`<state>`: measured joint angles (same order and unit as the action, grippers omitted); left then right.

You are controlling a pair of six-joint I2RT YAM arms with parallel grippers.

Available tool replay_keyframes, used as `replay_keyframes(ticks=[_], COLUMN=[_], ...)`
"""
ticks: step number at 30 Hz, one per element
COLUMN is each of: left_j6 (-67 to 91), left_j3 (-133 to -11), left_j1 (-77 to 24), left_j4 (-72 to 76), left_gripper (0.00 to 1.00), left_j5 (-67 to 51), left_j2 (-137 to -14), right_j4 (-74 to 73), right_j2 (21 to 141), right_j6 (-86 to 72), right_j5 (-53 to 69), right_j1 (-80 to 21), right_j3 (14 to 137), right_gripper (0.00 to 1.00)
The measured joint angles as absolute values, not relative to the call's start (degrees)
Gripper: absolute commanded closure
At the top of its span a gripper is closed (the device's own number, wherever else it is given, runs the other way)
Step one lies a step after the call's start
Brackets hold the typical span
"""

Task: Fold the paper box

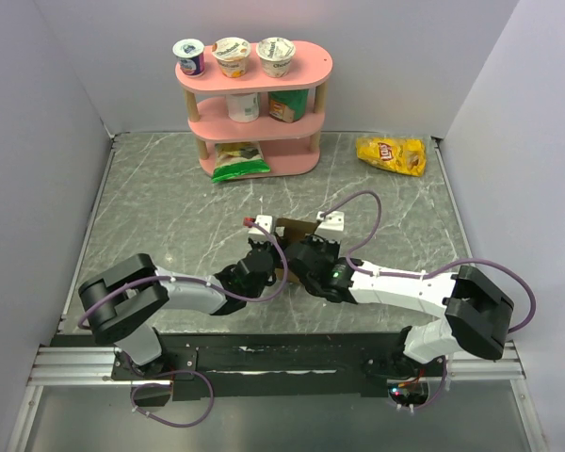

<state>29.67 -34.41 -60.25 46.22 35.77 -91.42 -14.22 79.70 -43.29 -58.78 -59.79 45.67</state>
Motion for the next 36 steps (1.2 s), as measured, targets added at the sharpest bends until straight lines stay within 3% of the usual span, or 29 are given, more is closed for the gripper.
replay_keyframes(ticks=[15, 36], left_j6=[24.1, 19.9], left_j3=[-27.2, -26.1], left_j1=[-62.7, -66.5], left_j4=[57.6, 55.8], left_gripper=[0.99, 0.99], left_j5=[34.5, 39.1], left_j2=[-92.8, -92.6], right_j4=[-17.1, -21.6], right_j2=[80.1, 84.0], right_j6=[-47.1, -50.9], right_j5=[-59.5, -58.2], right_j1=[-60.2, -59.3], right_j3=[46.1, 50.0], right_gripper=[1.0, 1.0])
